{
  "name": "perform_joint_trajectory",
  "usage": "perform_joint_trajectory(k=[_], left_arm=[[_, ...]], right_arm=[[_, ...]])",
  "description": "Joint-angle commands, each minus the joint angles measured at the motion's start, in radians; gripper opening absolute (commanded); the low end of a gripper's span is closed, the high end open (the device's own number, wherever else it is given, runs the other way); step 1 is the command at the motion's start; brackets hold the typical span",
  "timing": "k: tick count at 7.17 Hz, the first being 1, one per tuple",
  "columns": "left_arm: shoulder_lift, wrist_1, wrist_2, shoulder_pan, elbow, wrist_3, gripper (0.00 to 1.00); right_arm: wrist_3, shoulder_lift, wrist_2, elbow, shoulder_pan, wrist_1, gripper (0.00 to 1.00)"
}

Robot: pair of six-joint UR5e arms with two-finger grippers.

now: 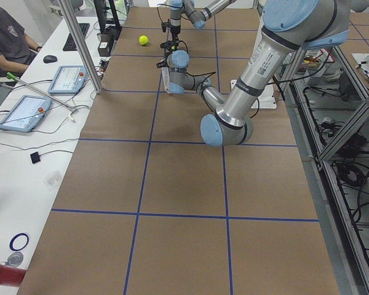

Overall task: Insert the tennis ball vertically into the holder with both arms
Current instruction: 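Reach the right gripper to the nearer tennis ball and grasp it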

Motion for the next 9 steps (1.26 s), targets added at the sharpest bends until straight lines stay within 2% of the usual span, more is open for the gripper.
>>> perform_joint_trajectory(k=[1, 2, 3, 4, 9], left_arm=[[0.002, 0.000, 0.000, -0.001, 0.000, 0.001, 0.85], [0.002, 0.000, 0.000, 0.001, 0.000, 0.001, 0.86], [0.002, 0.000, 0.000, 0.001, 0.000, 0.001, 0.85], [0.000, 0.000, 0.000, -0.001, 0.003, 0.001, 0.85], [0.031, -0.031, 0.002, 0.002, 0.004, 0.002, 0.85]], right_arm=[[-0.001, 0.008, -0.036, -0.011, -0.014, 0.000, 0.97], [0.002, 0.010, -0.039, -0.009, -0.020, 0.000, 0.80], [0.002, 0.008, -0.035, -0.009, -0.020, 0.000, 0.25], [0.000, 0.010, -0.032, -0.008, -0.018, 0.000, 0.02], [0.034, 0.015, -0.010, 0.079, -0.014, -0.017, 0.00]])
